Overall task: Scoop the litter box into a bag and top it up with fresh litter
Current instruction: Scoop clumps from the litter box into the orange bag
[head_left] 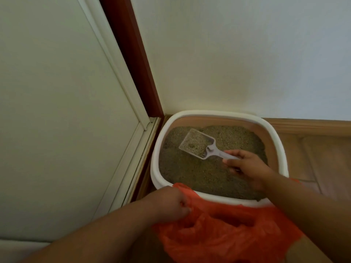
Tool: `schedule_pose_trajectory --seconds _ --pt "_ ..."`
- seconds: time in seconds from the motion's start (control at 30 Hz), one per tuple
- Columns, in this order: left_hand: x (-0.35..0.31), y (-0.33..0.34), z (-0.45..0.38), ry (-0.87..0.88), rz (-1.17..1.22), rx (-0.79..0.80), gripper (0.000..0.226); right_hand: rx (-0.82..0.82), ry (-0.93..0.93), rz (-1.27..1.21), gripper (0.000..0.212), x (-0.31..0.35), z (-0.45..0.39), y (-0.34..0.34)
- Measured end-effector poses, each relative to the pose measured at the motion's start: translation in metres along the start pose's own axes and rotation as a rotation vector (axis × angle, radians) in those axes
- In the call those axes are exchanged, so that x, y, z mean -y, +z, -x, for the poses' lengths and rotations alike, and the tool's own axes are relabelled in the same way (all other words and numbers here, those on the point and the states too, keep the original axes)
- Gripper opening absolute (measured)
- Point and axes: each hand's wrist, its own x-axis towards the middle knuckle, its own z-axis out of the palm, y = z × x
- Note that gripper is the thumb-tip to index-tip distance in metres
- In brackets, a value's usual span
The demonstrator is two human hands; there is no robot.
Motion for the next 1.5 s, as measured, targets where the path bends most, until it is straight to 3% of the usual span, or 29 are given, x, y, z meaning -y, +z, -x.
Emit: schedule_pose_trajectory --seconds 0.13,0.3,0.57,0.67,0.93,1.33,1.5 --pt "-0.010 0.000 -0.006 -0.005 0.001 -0.001 0.030 -0.029 -0.014 0.027 0.034 0.012 0.018 -0.020" --pt "-0.020 -0.002 -0.009 0.002 -0.011 -0.009 0.028 -0.122 -0.174 0.266 0.027 0.016 0.031 -0.028" --pt "-0.019 -0.002 -0.006 -0.010 -0.054 -0.066 0.034 -0.147 -0.170 0.091 0.029 0.015 0.032 -0.031" --pt "-0.019 -0.004 -0.004 -0.009 -0.072 -0.084 0.033 -0.227 -0.158 0.087 0.027 0.014 0.035 -0.037" --pt "-0.014 -0.005 -0.005 -0.026 -0.072 -0.197 0.028 -0.462 -0.208 0.379 0.021 0.013 0.036 -0.054" --pt "-0.004 -0.004 -0.012 -0.074 0.064 -0.348 0.016 -0.508 -0.207 0.597 0.003 0.014 0.013 -0.055" --pt "0.002 -0.003 -0.017 -0.077 0.113 -0.341 0.014 -0.501 -0.183 0.692 0.011 0.019 -0.007 -0.057"
